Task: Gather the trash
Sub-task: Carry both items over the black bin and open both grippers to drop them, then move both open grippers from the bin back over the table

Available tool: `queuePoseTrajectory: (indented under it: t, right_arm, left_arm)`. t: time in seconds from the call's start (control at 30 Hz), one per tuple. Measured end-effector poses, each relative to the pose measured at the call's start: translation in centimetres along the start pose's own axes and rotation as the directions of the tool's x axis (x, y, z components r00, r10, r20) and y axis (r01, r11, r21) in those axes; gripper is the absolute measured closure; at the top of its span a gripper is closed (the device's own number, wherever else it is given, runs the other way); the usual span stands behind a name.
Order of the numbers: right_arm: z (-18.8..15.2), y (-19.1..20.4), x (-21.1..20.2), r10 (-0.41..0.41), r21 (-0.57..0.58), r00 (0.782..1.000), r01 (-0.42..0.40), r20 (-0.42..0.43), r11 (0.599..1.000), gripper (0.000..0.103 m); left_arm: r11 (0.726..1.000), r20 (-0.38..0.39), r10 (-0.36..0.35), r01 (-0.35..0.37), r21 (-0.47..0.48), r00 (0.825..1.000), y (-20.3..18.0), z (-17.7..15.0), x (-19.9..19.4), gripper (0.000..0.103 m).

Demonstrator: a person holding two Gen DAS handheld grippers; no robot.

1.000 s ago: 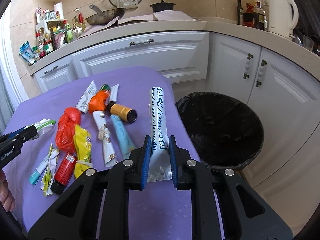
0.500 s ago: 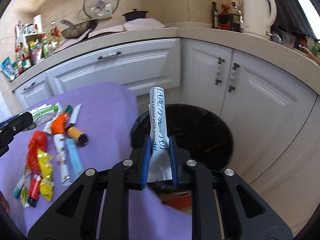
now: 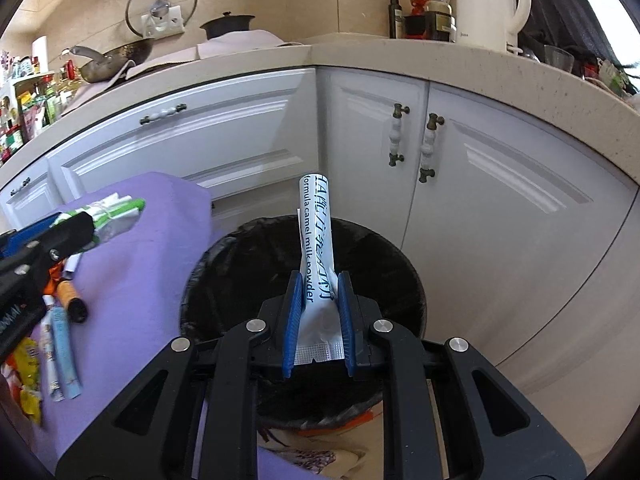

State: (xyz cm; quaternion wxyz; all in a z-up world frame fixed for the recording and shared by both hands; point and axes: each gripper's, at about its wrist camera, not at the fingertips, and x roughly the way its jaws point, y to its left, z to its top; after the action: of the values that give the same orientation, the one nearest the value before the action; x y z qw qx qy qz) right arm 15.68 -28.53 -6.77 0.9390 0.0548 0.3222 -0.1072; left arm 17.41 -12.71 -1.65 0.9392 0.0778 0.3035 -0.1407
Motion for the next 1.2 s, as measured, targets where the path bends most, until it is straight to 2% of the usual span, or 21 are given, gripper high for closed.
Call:
queuePoseTrajectory:
  t: [0.43, 0.5, 0.57, 0.6, 0.67, 0.77, 0.9, 1.2]
  right_arm:
    - [0.4, -2.1, 4.6, -0.008, 0.018, 0.999, 0.009, -0.043, 1.000, 0.082]
    - [0.4, -2.3, 5.0, -0.020, 0.019, 0.999, 0.021, -0.043, 1.000, 0.072]
    - [0.5, -2.5, 5.2, -0.027, 0.023, 0.999, 0.028, -0.043, 0.999, 0.071]
    - [0.5, -2.6, 5.3, -0.030, 0.025, 0.999, 0.031, -0.044, 0.999, 0.071]
    - [0.4, -2.6, 5.1, -0.034, 0.029, 0.998, 0.035, -0.044, 0.999, 0.071]
    - [0.3, -2.5, 4.7, -0.044, 0.030, 0.998, 0.046, -0.040, 0.998, 0.063]
    - [0.3, -2.1, 3.8, -0.054, 0.030, 0.998, 0.055, -0.043, 0.998, 0.062]
    - [-0.6, 0.4, -0.5, -0.033, 0.020, 0.999, 0.033, -0.024, 0.999, 0.053]
  left_arm:
    - [0.999, -0.082, 0.017, -0.014, 0.038, 0.996, -3.0, 0.6, 5.3, 0.068]
    - [0.999, -0.097, 0.020, -0.016, 0.041, 0.995, -3.1, 0.6, 6.0, 0.063]
    - [0.999, -0.113, 0.021, -0.017, 0.037, 0.993, -3.1, 0.5, 6.4, 0.053]
    - [0.999, -0.116, 0.023, -0.020, 0.028, 0.993, -2.9, 0.5, 6.5, 0.051]
    - [1.000, -0.116, 0.023, -0.021, 0.013, 0.993, -2.6, 0.5, 6.3, 0.050]
    - [0.999, -0.107, 0.032, -0.032, 0.000, 0.994, -2.3, 0.6, 6.0, 0.047]
    - [0.999, -0.099, 0.038, -0.040, -0.019, 0.994, -1.6, 0.9, 5.1, 0.047]
    - [0.997, -0.085, 0.062, -0.067, -0.048, 0.994, 1.4, 0.1, 0.4, 0.043]
